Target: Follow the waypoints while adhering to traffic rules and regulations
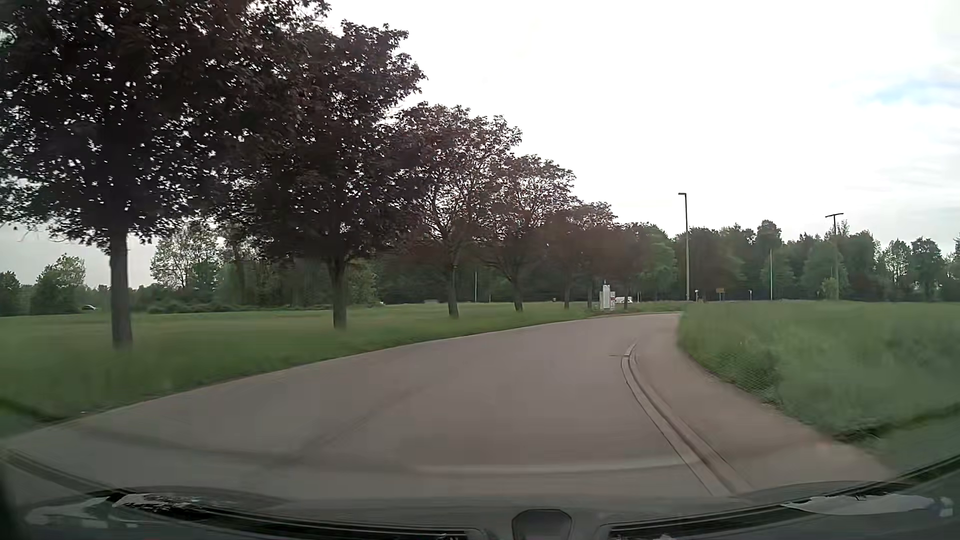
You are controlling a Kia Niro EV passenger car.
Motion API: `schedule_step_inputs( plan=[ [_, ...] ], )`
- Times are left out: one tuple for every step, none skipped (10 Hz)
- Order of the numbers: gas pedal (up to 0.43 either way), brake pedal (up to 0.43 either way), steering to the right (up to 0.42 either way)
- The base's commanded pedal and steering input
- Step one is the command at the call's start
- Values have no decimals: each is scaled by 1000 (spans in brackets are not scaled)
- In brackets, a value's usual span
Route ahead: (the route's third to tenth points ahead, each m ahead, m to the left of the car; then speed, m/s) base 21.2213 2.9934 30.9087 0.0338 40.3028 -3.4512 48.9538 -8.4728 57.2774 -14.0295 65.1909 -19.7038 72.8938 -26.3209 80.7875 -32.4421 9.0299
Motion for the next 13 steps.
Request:
schedule_step_inputs(
  plan=[
    [67,0,48],
    [67,0,48],
    [67,0,49],
    [67,0,51],
    [67,0,55],
    [67,0,58],
    [67,0,61],
    [67,0,62],
    [67,0,62],
    [67,0,62],
    [67,0,63],
    [67,0,63],
    [67,0,64]
  ],
)
